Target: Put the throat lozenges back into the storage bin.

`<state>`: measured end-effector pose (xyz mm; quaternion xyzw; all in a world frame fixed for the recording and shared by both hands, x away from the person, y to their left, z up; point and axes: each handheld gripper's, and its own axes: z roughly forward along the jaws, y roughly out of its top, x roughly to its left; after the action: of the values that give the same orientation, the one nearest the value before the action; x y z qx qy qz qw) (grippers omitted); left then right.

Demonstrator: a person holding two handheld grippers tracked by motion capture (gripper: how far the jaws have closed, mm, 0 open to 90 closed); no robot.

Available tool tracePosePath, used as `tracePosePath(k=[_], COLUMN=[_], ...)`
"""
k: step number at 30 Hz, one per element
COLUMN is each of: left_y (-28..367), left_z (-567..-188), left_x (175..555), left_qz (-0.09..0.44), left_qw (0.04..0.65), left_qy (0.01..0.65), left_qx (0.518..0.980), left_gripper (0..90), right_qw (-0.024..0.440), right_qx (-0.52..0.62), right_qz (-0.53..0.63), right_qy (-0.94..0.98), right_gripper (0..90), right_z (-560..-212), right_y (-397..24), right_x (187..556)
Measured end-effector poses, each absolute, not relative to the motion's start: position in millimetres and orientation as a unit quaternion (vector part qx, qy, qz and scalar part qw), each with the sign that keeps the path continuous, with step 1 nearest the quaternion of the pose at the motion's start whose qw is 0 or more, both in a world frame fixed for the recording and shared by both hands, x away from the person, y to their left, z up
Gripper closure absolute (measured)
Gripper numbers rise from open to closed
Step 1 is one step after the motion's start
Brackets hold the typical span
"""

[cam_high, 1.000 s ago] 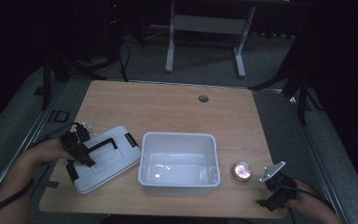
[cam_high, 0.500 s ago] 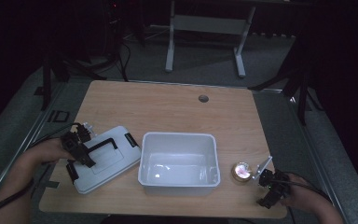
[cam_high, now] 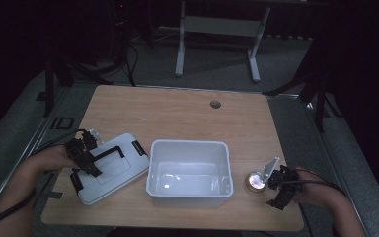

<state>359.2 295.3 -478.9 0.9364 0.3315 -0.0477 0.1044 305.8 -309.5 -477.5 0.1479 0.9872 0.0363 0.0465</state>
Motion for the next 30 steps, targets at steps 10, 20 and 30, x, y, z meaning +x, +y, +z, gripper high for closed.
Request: tracePosePath(k=[10,20,30], left_y=[295.4,294.4,292.7], left_z=[-479.8,-480.5,-480.2], left_x=[359.7,360.6,361.3], left_qz=[-0.051,-0.056,-0.058], left_qw=[0.103,0.103,0.101], left_qy=[0.33,0.328,0.327], left_qx=[0.937,0.937,0.938], left_gripper=[19.5,19.5,19.4], right_qw=[0.069,0.058,0.046], right_qx=[0.109,0.085,0.087], right_qz=[0.037,0.001,-0.027], right_qy=[0.991,0.995,0.995], right_gripper=[13.0,12.7,13.2], right_z=[-482.3,-499.3,-514.7], right_y=[-288.1,-270.5,-267.3], right_x=[323.1,344.2,354.3])
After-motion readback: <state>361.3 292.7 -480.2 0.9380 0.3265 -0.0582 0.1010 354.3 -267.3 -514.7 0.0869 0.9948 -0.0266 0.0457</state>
